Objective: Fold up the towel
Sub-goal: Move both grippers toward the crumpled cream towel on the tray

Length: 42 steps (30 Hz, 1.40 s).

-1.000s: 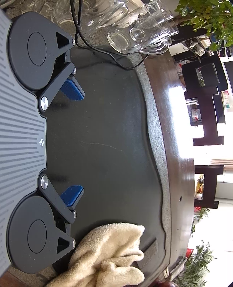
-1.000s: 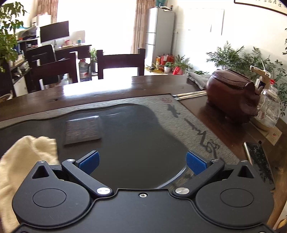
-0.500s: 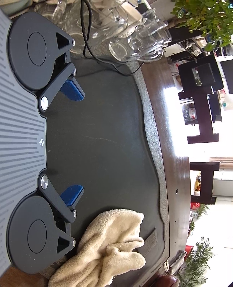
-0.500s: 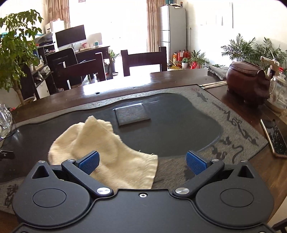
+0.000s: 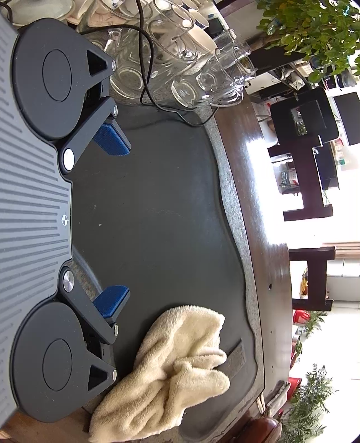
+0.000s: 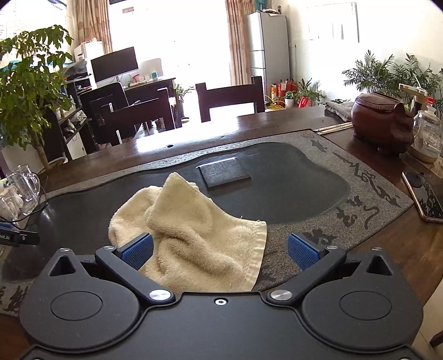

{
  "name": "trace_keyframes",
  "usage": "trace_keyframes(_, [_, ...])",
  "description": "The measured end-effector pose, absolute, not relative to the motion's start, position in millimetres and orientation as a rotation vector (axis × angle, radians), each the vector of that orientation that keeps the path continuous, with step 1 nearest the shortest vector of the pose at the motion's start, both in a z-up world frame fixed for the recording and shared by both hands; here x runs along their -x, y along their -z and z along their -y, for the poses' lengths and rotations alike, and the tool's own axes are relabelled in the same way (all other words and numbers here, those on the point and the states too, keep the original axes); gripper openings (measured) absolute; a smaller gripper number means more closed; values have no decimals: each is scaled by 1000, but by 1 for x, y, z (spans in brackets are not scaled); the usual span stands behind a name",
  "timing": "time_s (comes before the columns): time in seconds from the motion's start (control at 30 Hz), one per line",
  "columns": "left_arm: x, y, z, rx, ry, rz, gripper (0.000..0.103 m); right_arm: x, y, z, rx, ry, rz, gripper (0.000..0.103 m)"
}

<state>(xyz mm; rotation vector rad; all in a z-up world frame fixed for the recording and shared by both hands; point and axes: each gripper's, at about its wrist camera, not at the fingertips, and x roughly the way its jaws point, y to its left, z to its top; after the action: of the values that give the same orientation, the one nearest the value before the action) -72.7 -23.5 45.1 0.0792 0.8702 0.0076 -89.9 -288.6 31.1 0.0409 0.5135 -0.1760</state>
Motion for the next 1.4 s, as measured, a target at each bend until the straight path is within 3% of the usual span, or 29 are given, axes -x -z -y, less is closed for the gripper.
trace_keyframes(0.2, [81, -55, 31, -75, 15, -862, 102, 135, -44, 226, -78, 159, -542, 103])
trace_keyframes(0.4, [83, -61, 40, -55, 48, -860, 102, 116, -67, 219, -111, 127, -605, 103])
trace_keyframes(0.93, [70, -54, 69, -84, 132, -911, 102, 113, -48, 241, -170, 133, -650, 103])
trace_keyframes(1.17, [59, -52, 75, -103, 125, -910, 101, 91, -69, 218, -216, 203, -677, 103])
trace_keyframes(1.4, [45, -52, 84, -106, 142, -906, 95, 71, -71, 208, -197, 248, -712, 101])
